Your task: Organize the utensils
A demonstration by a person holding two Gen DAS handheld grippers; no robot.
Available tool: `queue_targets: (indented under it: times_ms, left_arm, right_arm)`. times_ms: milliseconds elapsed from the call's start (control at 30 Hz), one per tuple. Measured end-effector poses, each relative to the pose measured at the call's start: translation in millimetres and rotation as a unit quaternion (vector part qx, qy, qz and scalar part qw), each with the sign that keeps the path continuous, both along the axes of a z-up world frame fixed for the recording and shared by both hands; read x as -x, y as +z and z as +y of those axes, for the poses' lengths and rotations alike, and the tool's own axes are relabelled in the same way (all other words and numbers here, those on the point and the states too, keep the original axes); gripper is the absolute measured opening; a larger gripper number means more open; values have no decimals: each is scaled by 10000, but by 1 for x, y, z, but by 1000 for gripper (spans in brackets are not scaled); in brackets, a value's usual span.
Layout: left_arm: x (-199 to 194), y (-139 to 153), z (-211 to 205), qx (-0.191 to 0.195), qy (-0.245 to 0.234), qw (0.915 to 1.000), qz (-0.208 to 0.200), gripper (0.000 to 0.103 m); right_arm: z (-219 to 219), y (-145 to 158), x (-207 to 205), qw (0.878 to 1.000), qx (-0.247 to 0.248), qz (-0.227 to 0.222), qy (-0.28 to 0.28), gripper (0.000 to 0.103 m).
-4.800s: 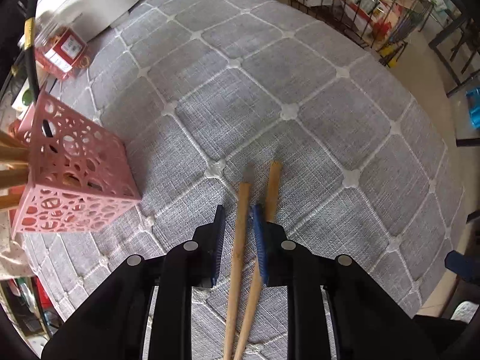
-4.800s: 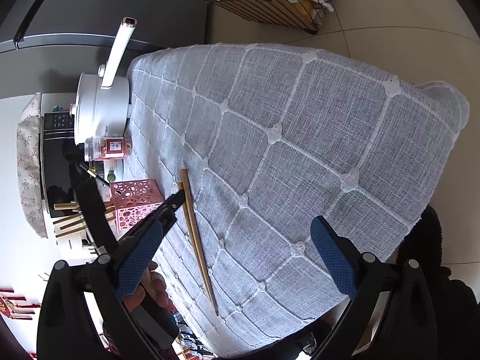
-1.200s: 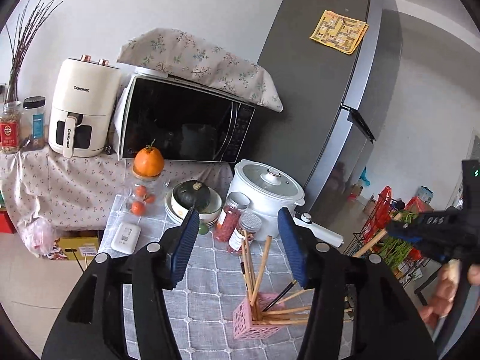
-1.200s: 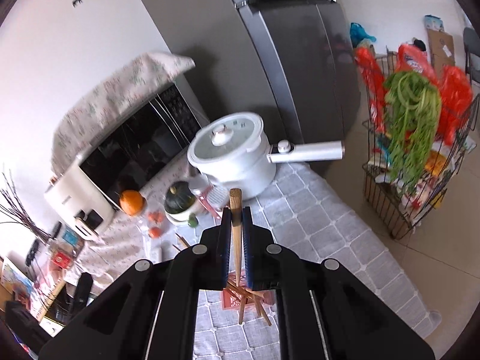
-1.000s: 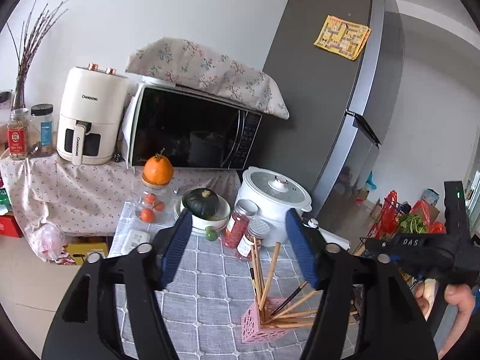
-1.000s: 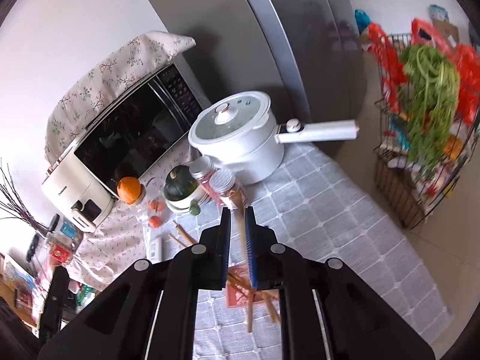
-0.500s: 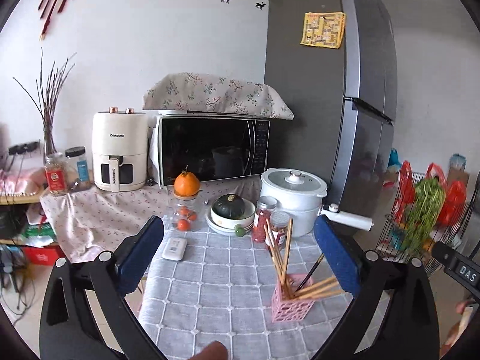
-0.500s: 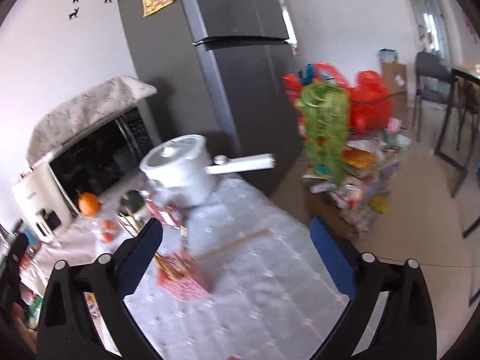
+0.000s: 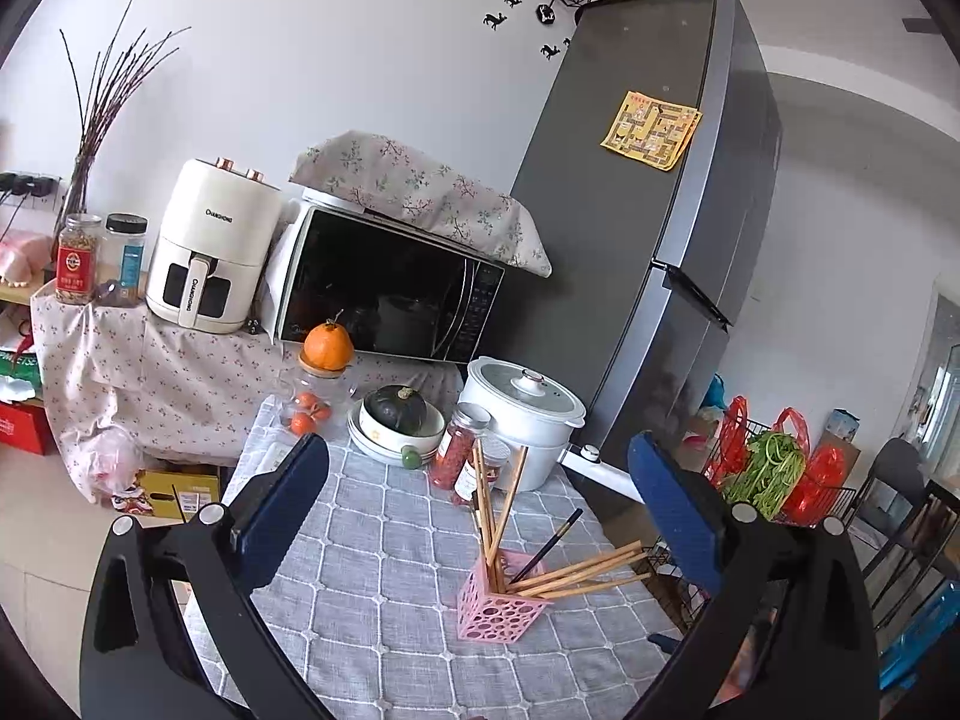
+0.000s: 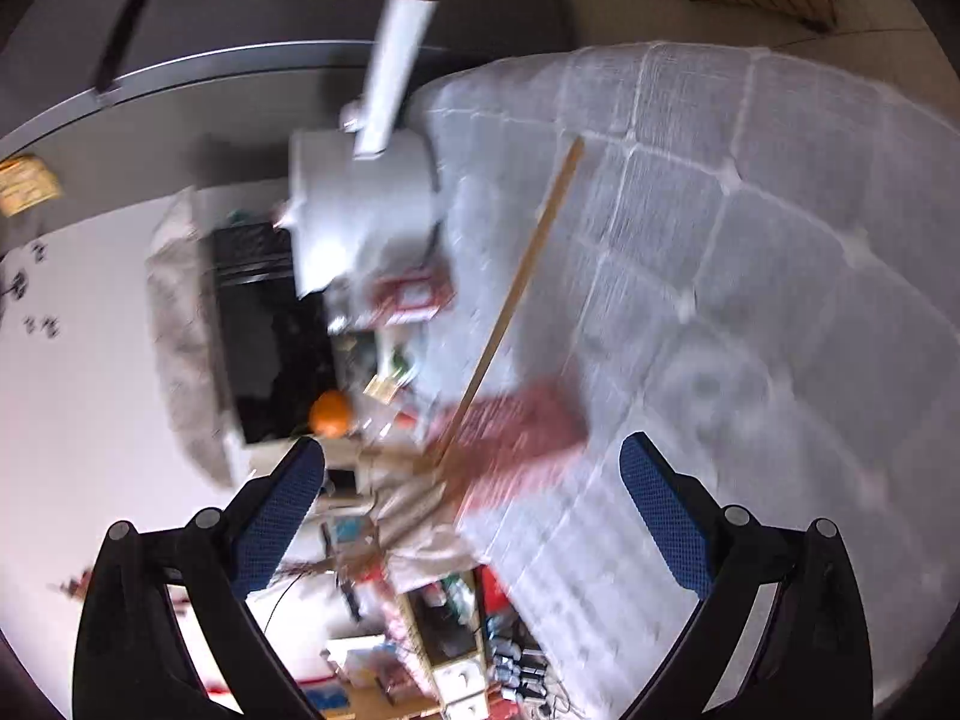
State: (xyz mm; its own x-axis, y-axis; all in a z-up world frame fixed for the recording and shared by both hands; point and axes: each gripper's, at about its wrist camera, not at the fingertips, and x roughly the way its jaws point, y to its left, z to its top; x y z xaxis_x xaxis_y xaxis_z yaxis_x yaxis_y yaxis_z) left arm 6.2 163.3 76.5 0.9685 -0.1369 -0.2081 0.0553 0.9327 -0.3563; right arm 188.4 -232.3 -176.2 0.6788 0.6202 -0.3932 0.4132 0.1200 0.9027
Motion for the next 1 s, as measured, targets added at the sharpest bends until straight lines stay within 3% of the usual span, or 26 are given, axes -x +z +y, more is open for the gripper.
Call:
queue_targets:
  times_ms: [267,300,333,367,400,500,600,733,800,833,867,933,1000]
  left_arm:
    - [-23,-18,20,131,108,9994,314,96]
    - [-26,-20,21,117,119,9992,351,96]
    - [-28,-22,21,84,135,9991,393,96]
    - [-31,-24,20,23,154,9988,455,96]
    - [-32,-26,20,-33,170,9986,501,96]
    - [-34,-29,23,-107,278,9980,559,96]
    - [-34,-30,27,-39,345,9974,634,96]
    - [-35,-30,28,-50,357,9967,727,96]
    - [-32,-28,29,-3,385,9968,694,96]
    - [-32,-27,30,11,410,9969,676,96]
    - [-30,-26,32,53,448,9969,648,96]
    - [-29,-24,34,129,467,9970,609,96]
    - [-28,-22,36,186,480,9970,579,96]
  right_arm:
    - [6,-59,-104,9972,-648,364,-103,95]
    - [6,-63,-111,9967,-705,378,-96,86]
    - [7,-68,-121,9966,-692,437,-61,64]
    - [6,-73,-127,9966,-637,520,-30,48]
    - [4,-78,-134,9965,-600,582,-24,15]
    - [-4,-76,-134,9980,-299,520,-210,8]
    - [-16,-43,-121,9990,95,107,-415,7]
    - [-29,40,-99,9928,929,-543,-524,7]
    - [-20,104,-80,9796,1669,-1021,-458,7]
    - [-17,122,-73,9747,1850,-1170,-446,7]
    - [-4,156,-59,9629,2205,-1497,-417,7]
    - [13,194,-43,9458,2621,-1871,-415,7]
    - [44,234,-20,9191,3174,-2299,-405,7]
